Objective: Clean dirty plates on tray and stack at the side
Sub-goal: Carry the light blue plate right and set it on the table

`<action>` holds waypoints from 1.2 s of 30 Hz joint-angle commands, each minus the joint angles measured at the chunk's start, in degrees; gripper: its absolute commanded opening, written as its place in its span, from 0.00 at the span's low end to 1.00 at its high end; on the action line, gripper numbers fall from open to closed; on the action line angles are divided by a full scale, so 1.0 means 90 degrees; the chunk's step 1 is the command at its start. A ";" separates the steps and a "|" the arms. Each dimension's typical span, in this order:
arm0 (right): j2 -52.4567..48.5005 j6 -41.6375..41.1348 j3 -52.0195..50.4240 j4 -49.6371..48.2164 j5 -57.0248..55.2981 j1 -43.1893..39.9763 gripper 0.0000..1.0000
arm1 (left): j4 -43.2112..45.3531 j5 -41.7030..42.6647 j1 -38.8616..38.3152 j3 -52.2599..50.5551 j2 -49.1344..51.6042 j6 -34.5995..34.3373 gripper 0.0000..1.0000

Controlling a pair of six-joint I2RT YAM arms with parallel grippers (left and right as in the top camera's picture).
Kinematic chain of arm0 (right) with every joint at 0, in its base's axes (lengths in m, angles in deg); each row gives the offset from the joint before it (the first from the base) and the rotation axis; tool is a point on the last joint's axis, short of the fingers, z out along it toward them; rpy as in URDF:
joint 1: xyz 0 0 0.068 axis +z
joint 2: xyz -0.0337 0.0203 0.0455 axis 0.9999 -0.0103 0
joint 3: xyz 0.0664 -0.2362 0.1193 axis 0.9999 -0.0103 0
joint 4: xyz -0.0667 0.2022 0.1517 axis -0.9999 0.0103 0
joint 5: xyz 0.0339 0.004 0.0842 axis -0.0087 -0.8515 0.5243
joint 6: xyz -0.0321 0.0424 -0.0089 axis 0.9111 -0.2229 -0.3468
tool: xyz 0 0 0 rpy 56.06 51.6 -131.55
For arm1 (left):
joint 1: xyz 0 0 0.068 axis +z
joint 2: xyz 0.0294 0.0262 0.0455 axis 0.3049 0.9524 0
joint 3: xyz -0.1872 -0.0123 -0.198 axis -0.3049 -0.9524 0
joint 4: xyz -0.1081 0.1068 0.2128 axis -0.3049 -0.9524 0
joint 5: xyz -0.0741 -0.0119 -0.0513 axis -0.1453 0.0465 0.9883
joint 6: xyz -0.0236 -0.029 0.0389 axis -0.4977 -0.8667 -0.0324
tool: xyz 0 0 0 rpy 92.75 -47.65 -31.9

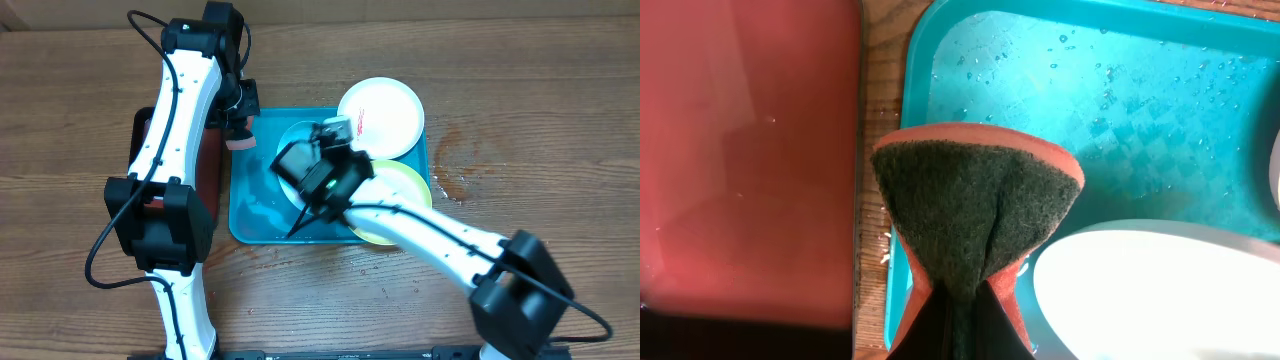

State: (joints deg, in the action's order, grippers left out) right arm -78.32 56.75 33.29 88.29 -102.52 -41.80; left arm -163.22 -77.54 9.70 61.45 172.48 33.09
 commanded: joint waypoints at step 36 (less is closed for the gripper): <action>0.1309 0.0840 -0.0474 0.0862 0.5348 -0.6212 0.04 | 0.0002 -0.0012 -0.0029 0.0044 -0.0012 0.0095 0.04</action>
State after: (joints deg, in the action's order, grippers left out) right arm -67.47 63.87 30.90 96.31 -53.61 -96.96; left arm -163.20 -77.52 9.70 61.45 172.48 33.09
